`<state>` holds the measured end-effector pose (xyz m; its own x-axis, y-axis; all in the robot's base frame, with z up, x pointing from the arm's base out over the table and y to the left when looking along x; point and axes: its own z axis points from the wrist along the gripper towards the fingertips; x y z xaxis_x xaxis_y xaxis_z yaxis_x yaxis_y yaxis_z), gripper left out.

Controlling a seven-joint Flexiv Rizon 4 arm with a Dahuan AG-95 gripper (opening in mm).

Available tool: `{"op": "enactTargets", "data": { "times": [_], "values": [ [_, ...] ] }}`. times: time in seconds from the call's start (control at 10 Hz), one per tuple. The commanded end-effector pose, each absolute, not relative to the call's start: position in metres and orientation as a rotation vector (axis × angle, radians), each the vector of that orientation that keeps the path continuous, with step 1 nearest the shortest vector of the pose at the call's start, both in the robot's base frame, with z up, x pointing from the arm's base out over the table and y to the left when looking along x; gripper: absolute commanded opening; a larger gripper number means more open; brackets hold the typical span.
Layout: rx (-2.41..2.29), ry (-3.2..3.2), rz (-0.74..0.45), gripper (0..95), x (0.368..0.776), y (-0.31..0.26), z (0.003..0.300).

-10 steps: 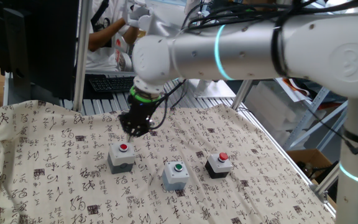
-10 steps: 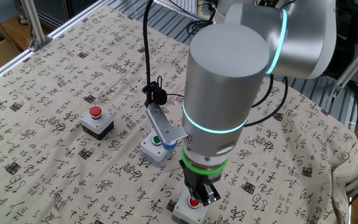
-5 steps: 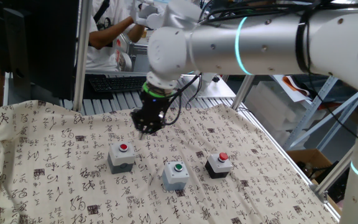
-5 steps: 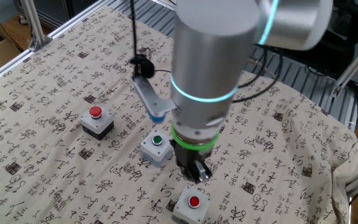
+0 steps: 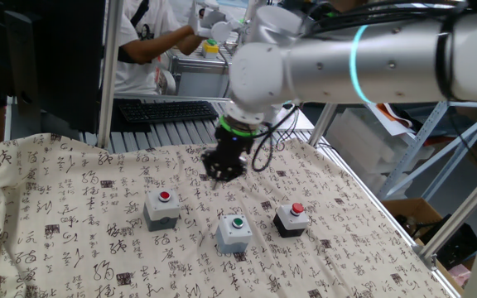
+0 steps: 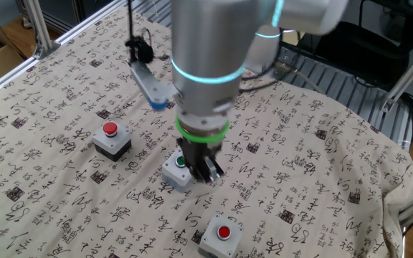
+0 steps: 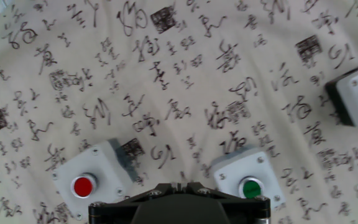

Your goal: Press three buttons from left to right in sequence

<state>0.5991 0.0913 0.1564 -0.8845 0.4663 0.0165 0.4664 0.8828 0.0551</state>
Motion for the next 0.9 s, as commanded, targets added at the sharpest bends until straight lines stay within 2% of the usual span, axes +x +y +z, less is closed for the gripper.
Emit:
{"op": "enactTargets", "data": {
  "times": [0.1,0.9],
  "values": [
    [-0.758,-3.036,-0.014,0.0,0.5982,0.0914,0.1599],
    [-0.752,-3.042,-0.095,0.0,0.5992,0.0907,0.1586]
  ]
}}
